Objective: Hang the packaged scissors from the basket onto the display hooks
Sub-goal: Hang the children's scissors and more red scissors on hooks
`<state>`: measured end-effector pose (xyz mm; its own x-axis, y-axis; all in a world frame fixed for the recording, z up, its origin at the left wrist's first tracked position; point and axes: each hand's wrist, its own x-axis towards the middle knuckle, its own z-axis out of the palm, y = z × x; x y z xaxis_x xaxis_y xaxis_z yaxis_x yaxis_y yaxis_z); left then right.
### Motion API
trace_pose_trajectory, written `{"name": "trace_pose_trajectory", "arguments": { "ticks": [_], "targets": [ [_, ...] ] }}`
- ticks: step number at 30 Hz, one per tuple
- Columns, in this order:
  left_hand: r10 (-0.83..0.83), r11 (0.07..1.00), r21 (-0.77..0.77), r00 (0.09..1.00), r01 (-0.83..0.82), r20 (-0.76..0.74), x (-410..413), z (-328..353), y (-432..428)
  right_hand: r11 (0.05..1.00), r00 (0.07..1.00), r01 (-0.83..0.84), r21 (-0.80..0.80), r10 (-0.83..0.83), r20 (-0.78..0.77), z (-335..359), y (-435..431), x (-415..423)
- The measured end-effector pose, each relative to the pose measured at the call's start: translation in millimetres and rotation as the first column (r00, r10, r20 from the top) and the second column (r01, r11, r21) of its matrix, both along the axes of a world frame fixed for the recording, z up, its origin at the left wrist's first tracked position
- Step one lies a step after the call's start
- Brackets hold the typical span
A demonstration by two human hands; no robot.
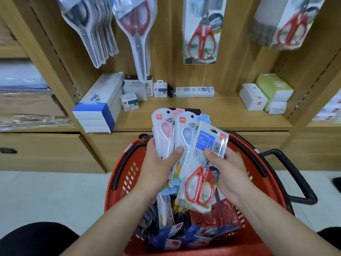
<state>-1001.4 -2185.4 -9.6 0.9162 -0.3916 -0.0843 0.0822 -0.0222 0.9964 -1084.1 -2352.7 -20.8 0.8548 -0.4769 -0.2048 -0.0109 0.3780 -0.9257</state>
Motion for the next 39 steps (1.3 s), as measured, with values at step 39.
{"name": "trace_pose_trajectory", "arguments": {
  "ticks": [39],
  "targets": [
    [-0.011,0.985,0.171,0.999,0.002,0.052,-10.3,0.9,2.3,0.972,0.981,0.089,-0.218,-0.124,-0.151,0.9,0.2,-1.2]
  ]
}}
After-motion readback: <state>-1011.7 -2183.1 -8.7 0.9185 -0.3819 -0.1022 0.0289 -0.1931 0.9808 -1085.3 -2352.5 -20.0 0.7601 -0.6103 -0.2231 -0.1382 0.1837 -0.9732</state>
